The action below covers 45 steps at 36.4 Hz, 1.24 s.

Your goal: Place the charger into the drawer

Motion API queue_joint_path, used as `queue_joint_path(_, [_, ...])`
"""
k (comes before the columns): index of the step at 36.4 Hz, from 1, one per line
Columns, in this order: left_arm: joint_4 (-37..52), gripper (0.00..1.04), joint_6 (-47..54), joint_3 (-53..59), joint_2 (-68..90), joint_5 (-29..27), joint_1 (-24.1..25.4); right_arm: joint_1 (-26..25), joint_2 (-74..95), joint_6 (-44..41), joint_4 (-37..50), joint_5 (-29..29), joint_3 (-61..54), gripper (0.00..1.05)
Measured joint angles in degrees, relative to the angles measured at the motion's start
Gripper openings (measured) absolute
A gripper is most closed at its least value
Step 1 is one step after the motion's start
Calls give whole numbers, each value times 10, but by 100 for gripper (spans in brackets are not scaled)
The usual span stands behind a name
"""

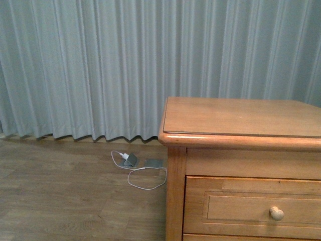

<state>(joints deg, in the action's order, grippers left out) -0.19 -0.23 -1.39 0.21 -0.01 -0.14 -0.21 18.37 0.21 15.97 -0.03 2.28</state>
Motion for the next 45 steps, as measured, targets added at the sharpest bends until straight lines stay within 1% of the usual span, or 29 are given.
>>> queue_joint_path(7, [0, 98, 0, 0, 0, 0, 0, 0, -29, 0, -4, 0, -20, 1])
queue_joint_path(19, [0, 98, 0, 0, 0, 0, 0, 0, -83, 0, -57, 0, -20, 1])
queue_joint_path(21, [0, 98, 0, 0, 0, 0, 0, 0, -112, 0, -94, 0, -19, 1])
queue_joint_path(23, [0, 98, 0, 0, 0, 0, 0, 0, -157, 0, -151, 0, -19, 1])
queue_joint_path(24, [0, 98, 0, 0, 0, 0, 0, 0, -176, 0, -156, 0, -19, 1])
queue_joint_path(34, [0, 98, 0, 0, 0, 0, 0, 0, -181, 0, -159, 0, -19, 1])
queue_joint_path(35, [0, 98, 0, 0, 0, 0, 0, 0, -181, -1, -159, 0, -19, 3])
queue_joint_path(38, [0, 98, 0, 0, 0, 0, 0, 0, -181, -1, -159, 0, -19, 15])
queue_joint_path(40, [0, 98, 0, 0, 0, 0, 0, 0, -181, -1, -159, 0, -19, 25])
queue_joint_path(42, [0, 98, 0, 0, 0, 0, 0, 0, -181, -1, -159, 0, -19, 38])
queue_joint_path(43, [0, 98, 0, 0, 0, 0, 0, 0, -181, -1, -159, 0, -19, 46])
queue_joint_path(44, [0, 98, 0, 0, 0, 0, 0, 0, -181, -1, -159, 0, -19, 48])
queue_joint_path(45, [0, 98, 0, 0, 0, 0, 0, 0, -181, -1, -159, 0, -19, 56])
